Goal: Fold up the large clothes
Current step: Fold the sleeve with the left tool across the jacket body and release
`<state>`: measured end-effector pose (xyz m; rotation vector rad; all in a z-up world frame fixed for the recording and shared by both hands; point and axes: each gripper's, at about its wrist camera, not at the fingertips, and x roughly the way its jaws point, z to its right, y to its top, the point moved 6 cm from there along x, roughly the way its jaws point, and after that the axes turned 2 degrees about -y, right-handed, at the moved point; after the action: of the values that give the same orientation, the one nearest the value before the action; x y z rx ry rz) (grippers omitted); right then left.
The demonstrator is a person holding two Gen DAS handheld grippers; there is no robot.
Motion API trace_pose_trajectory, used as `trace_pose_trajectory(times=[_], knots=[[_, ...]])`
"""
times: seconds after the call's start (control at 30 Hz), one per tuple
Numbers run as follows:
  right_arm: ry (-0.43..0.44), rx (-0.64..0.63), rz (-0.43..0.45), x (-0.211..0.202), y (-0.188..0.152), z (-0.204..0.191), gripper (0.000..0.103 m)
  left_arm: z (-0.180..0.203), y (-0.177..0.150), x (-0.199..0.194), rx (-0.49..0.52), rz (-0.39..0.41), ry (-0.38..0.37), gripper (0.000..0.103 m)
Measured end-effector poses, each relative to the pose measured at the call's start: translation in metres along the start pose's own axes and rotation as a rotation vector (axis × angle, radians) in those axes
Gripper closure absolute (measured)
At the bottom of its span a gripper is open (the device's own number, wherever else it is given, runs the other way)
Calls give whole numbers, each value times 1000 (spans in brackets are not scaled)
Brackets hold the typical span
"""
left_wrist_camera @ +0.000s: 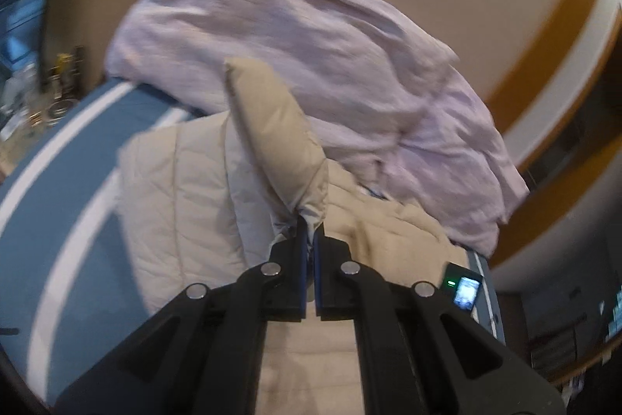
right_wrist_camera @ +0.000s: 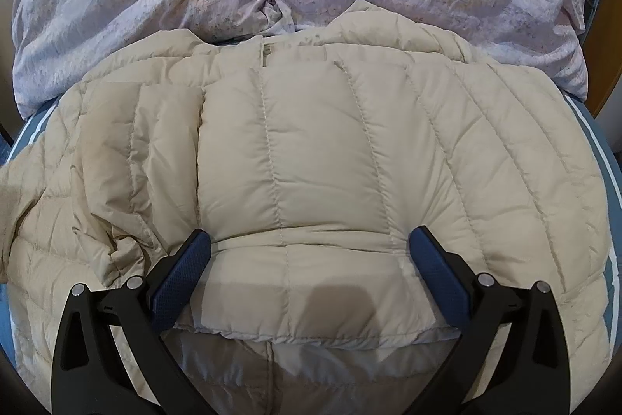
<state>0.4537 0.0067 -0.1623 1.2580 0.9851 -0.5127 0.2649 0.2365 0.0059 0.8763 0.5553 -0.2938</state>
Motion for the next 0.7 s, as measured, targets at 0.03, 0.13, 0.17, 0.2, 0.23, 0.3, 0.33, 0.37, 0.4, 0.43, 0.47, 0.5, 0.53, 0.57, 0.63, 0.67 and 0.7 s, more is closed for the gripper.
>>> trace_pose_trajectory(times=[0.03, 0.13, 0.17, 0.2, 0.23, 0.3, 0.33, 0.37, 0.4, 0.43, 0.47, 0.5, 0.53, 0.57, 0.63, 0.67, 0.7], knots=[[5, -4, -3, 0, 1, 0, 1, 9, -3, 5, 11, -10, -12, 100], [32, -6, -9, -4, 1, 1, 1, 37, -11, 25, 44, -43, -50, 100], [45, -2, -9, -7, 2, 2, 1, 44, -14, 31, 51, -56, -63, 100], [56, 1, -7, -10, 1, 3, 1, 53, -18, 38, 59, -70, -75, 100], [69, 1, -4, -14, 1, 4, 1, 57, -21, 42, 65, -80, -84, 100], [90, -8, 12, -23, 1, 8, 1, 71, -30, 52, 79, -102, -107, 100], [94, -14, 24, -28, 0, 10, 1, 80, -35, 58, 88, -115, -122, 100], [93, -23, 39, -33, 0, 13, 1, 87, -39, 63, 95, -127, -135, 100], [92, -28, 52, -37, -1, 17, 1, 96, -43, 69, 103, -139, -148, 100], [96, -32, 67, -42, -2, 21, 1, 103, -47, 73, 109, -148, -157, 100], [102, -34, 83, -47, -3, 26, 1, 111, -51, 79, 115, -158, -171, 100], [103, -34, 94, -51, -5, 31, 1, 117, -54, 83, 119, -165, -179, 100], [102, -33, 105, -54, -6, 37, 1, 127, -60, 90, 130, -177, -193, 100], [99, -29, 119, -58, -9, 44, 1, 134, -64, 95, 138, -186, -202, 100], [89, -23, 130, -61, -12, 57, 1, 149, -79, 112, 155, -217, -214, 100], [83, -19, 133, -62, -13, 63, 1, 155, -86, 121, 160, -237, -216, 100], [74, -13, 136, -64, -15, 71, 1, 157, -92, 127, 163, -253, -217, 100]])
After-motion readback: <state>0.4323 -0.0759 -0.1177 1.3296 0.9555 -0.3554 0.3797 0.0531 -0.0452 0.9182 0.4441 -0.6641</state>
